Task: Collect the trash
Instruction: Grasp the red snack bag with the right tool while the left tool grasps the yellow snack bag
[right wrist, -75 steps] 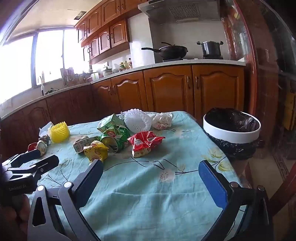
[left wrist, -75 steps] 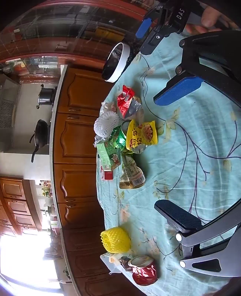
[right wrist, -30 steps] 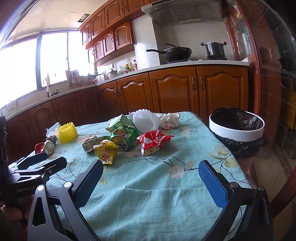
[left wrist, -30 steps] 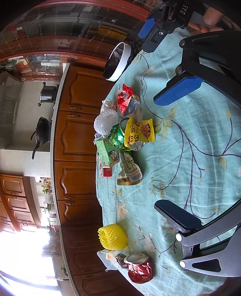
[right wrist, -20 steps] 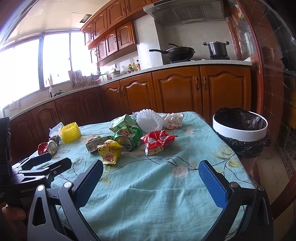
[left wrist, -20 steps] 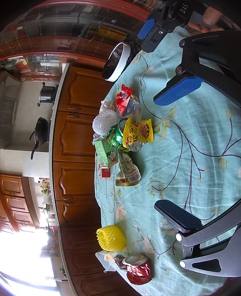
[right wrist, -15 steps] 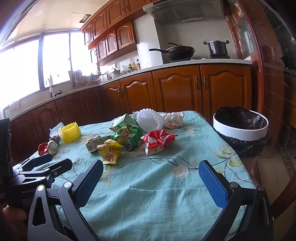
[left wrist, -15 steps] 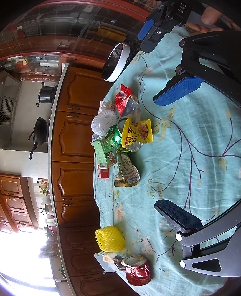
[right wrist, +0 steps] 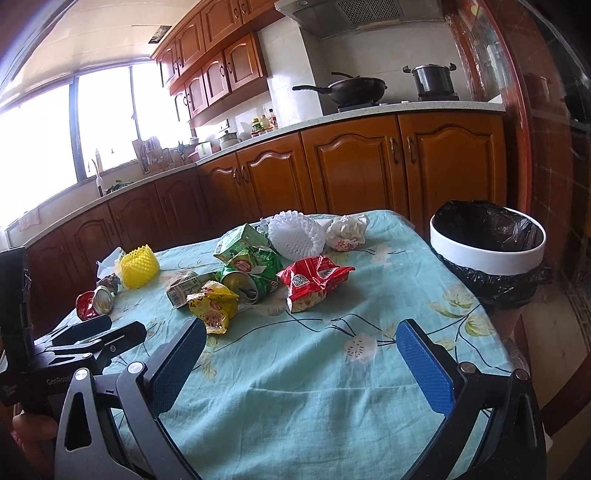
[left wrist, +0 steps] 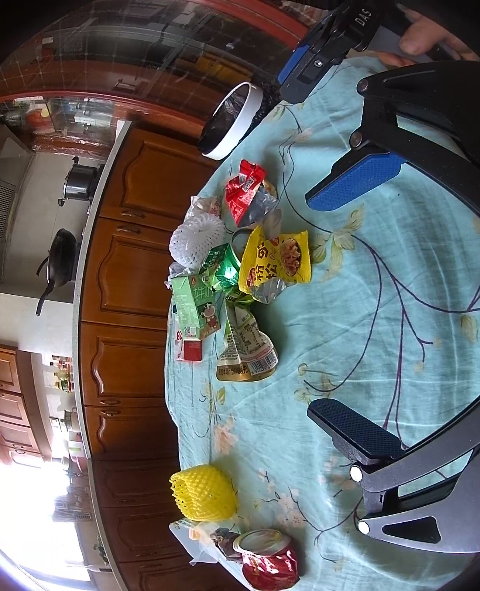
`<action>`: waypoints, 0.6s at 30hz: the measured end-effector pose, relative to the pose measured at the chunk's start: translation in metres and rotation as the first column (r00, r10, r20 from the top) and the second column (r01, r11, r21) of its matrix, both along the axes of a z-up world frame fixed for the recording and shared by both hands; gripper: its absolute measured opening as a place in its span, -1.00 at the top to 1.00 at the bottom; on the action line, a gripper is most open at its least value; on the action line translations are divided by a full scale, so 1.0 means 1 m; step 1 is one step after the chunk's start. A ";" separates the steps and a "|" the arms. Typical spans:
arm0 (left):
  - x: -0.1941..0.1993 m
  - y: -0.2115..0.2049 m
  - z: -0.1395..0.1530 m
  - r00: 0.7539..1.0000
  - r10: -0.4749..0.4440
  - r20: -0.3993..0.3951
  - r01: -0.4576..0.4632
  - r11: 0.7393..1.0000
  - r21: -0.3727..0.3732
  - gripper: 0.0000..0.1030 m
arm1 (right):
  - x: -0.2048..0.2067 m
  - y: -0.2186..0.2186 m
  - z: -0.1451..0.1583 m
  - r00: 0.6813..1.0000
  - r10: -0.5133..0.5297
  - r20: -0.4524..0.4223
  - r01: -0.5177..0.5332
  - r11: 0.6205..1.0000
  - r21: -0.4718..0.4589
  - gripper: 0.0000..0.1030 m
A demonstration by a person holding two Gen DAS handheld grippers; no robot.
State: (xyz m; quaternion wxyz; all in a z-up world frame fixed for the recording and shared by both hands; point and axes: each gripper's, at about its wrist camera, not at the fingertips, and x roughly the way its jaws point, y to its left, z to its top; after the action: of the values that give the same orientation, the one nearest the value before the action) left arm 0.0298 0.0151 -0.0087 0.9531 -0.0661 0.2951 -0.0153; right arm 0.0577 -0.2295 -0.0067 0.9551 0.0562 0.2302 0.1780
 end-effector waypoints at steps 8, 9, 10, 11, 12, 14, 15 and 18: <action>0.030 -0.002 0.002 0.998 -0.048 -0.052 0.046 0.999 -0.030 -0.92 | 0.031 0.003 0.003 0.997 0.024 -0.068 -0.022 1.000 0.016 -0.80; 0.035 -0.003 0.002 0.996 -0.057 -0.061 0.055 0.998 -0.038 -0.87 | 0.037 0.002 0.004 0.996 0.025 -0.082 -0.023 0.999 0.023 -0.76; 0.039 -0.003 0.001 0.995 -0.067 -0.070 0.064 0.997 -0.045 -0.84 | 0.043 0.001 0.004 0.995 0.025 -0.097 -0.022 0.999 0.028 -0.72; 0.043 -0.004 0.001 0.994 -0.076 -0.078 0.072 0.996 -0.050 -0.80 | 0.049 0.001 0.005 0.993 0.028 -0.114 -0.024 0.999 0.038 -0.69; 0.047 -0.005 0.000 0.993 -0.082 -0.084 0.078 0.996 -0.053 -0.78 | 0.056 0.001 0.005 0.991 0.032 -0.132 -0.026 0.999 0.048 -0.65; 0.053 -0.007 -0.002 0.991 -0.093 -0.099 0.088 0.995 -0.053 -0.75 | 0.067 0.001 0.003 0.986 0.034 -0.162 -0.025 0.998 0.057 -0.60; 0.057 -0.008 -0.003 0.989 -0.098 -0.108 0.092 0.994 -0.056 -0.73 | 0.073 0.003 0.002 0.984 0.034 -0.176 -0.025 0.998 0.057 -0.58; 0.066 -0.009 -0.007 0.985 -0.112 -0.133 0.104 0.992 -0.070 -0.68 | 0.089 0.006 -0.003 0.973 0.041 -0.225 -0.027 0.997 0.065 -0.52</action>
State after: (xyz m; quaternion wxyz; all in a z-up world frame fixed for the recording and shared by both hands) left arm 0.0957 0.0063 -0.0160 0.9258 -0.0810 0.3623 -0.0718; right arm 0.1465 -0.2233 -0.0099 0.9172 0.1016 0.3328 0.1939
